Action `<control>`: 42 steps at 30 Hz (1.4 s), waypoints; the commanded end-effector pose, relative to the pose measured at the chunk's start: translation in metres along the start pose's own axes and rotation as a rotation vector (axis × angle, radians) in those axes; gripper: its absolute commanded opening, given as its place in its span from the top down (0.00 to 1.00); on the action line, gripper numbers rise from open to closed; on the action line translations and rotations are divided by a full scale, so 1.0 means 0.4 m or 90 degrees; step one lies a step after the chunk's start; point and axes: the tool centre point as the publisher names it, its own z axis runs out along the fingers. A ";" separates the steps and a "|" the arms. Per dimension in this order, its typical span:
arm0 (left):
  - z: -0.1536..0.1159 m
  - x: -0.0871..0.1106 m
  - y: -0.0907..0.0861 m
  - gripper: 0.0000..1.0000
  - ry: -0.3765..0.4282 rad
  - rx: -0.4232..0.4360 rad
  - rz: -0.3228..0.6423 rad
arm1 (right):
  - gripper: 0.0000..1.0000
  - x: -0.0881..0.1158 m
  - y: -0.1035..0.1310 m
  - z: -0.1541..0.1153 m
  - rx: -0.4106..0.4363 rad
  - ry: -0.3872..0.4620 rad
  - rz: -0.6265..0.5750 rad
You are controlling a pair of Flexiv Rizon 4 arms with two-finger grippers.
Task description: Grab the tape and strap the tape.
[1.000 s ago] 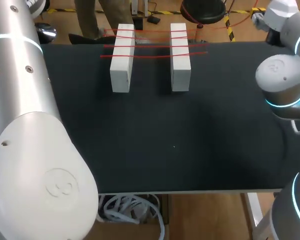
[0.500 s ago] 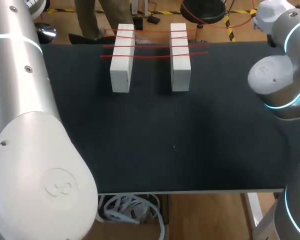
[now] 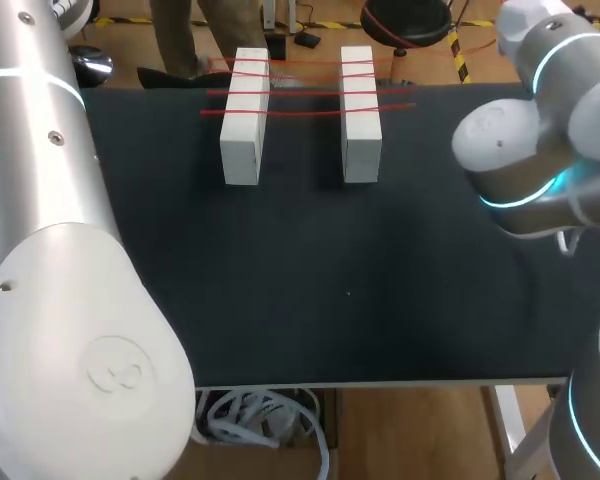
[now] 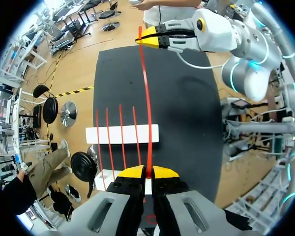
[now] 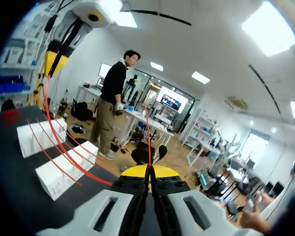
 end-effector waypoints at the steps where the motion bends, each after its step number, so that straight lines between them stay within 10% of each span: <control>1: -0.005 -0.003 -0.003 1.00 0.003 -0.004 0.000 | 1.00 0.016 0.036 0.016 0.078 -0.062 -0.297; 12: -0.005 -0.003 -0.003 1.00 0.003 -0.004 0.000 | 1.00 0.049 0.104 0.009 0.046 -0.077 -0.456; 42: -0.005 -0.003 -0.003 1.00 0.003 -0.004 0.000 | 1.00 0.149 0.175 -0.002 0.005 -0.109 -0.452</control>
